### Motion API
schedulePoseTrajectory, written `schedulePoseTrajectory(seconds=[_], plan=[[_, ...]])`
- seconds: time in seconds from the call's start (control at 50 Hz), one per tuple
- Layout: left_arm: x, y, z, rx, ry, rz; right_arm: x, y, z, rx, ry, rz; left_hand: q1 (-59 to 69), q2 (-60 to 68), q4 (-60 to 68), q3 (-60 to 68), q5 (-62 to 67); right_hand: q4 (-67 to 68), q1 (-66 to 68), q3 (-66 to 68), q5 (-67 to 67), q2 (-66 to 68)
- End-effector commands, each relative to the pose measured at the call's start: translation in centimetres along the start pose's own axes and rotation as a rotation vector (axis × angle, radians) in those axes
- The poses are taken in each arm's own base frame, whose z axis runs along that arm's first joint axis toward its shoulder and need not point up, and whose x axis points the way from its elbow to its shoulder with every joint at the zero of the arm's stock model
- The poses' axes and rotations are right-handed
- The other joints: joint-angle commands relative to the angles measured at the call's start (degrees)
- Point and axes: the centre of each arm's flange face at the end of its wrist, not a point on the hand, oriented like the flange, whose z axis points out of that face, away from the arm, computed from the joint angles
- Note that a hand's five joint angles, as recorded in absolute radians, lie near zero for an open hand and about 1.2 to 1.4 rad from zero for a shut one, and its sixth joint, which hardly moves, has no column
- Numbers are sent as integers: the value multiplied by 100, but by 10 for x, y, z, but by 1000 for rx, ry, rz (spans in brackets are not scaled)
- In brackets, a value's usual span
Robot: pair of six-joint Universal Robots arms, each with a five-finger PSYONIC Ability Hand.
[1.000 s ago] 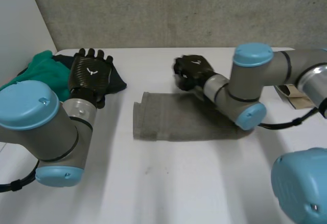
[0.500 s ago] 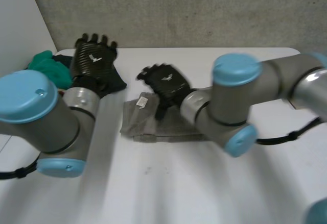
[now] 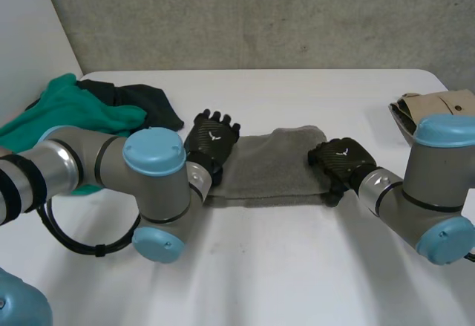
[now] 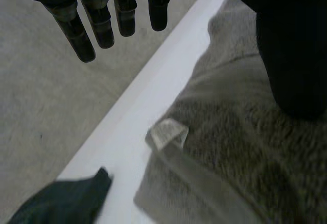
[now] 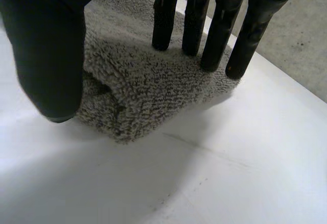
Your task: Fold the laundry.
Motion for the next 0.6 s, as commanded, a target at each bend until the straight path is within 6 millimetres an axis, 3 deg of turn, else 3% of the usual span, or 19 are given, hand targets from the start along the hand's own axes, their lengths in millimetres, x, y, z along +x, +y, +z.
schedulePoseTrajectory(seconds=[0.02, 0.1, 0.2, 0.28, 0.38, 0.52, 0.6], plan=[[-11, 6, -7, -89, -63, 6, 1, -1, 6, 26, 12, -10, 33, -44, -36, -77, -145, 2756, 3141, 2750, 2849, 2753], [-10, 8, -13, -130, -51, 9, 1, 2, 6, 20, 21, -21, 33, -44, -36, -77, -145, 5239, 5624, 5233, 5332, 5236], [-4, 8, -25, -158, -19, 6, 11, 6, 2, -12, 72, -17, 33, -44, -36, -77, -145, 5244, 5629, 5238, 5337, 5241], [-13, -12, -40, -123, -26, -25, 13, 12, -9, -50, 89, -44, 0, -78, -69, -111, -179, 5244, 5629, 5238, 5337, 5241], [-31, -44, -63, -59, -53, -116, 35, 3, -39, -85, 161, -200, -17, -94, -86, -128, -196, 5244, 5629, 5238, 5337, 5241], [-53, -66, -87, -6, -86, -159, 49, -24, -53, -57, 250, -432, 0, -78, -70, -111, -179, 5244, 5629, 5238, 5337, 5241], [-61, -68, -91, 2, -105, -164, 19, -56, -51, 56, 206, -526, -17, -94, -86, -128, -196, 5244, 5629, 5238, 5337, 5241]])
